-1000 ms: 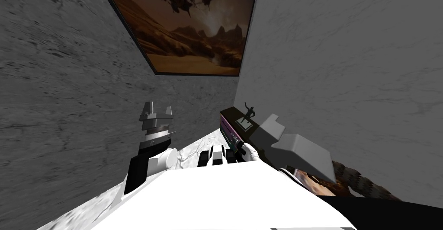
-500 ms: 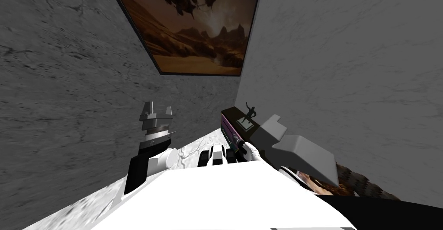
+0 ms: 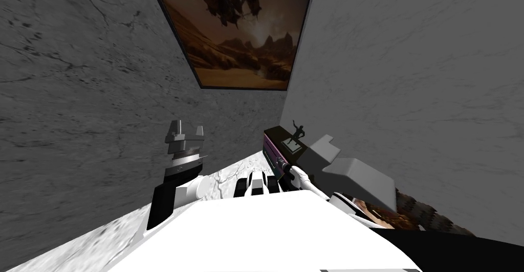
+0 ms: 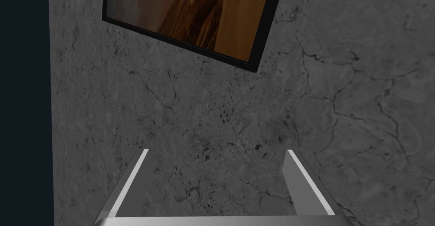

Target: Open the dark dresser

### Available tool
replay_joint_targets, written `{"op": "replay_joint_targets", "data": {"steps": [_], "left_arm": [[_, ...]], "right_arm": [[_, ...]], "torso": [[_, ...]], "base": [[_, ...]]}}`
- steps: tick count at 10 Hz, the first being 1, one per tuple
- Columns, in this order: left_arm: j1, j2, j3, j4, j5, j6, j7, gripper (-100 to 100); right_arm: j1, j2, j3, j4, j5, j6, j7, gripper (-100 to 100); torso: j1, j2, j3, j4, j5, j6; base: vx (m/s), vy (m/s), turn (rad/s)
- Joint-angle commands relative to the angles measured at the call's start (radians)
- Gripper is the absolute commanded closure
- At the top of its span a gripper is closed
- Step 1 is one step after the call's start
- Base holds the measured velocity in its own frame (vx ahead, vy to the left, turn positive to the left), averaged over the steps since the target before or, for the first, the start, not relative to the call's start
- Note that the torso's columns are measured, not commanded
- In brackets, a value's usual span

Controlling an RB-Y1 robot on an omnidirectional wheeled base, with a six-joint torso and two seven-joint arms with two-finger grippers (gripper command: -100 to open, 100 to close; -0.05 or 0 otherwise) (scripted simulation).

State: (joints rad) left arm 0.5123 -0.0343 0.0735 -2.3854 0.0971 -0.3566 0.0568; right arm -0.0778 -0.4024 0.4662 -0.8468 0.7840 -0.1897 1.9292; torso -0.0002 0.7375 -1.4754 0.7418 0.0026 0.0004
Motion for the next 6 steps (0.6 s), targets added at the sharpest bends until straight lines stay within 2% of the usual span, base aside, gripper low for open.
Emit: {"op": "replay_joint_targets", "data": {"steps": [1,6], "left_arm": [[0.0,0.0,0.0,0.0,0.0,0.0,0.0,0],[0.0,0.0,0.0,0.0,0.0,0.0,0.0,0]], "right_arm": [[-0.017,-0.054,0.015,-0.012,-0.006,0.011,-0.044,-100],[-0.047,-0.122,0.037,-0.004,-0.016,0.013,-0.102,-100]], "torso": [[0.0,0.0,0.0,-0.002,-0.001,0.0],[0.0,0.0,-0.001,-0.004,-0.003,0.0]], "base": [[-0.041,0.029,0.078],[-0.039,0.025,0.061]]}}
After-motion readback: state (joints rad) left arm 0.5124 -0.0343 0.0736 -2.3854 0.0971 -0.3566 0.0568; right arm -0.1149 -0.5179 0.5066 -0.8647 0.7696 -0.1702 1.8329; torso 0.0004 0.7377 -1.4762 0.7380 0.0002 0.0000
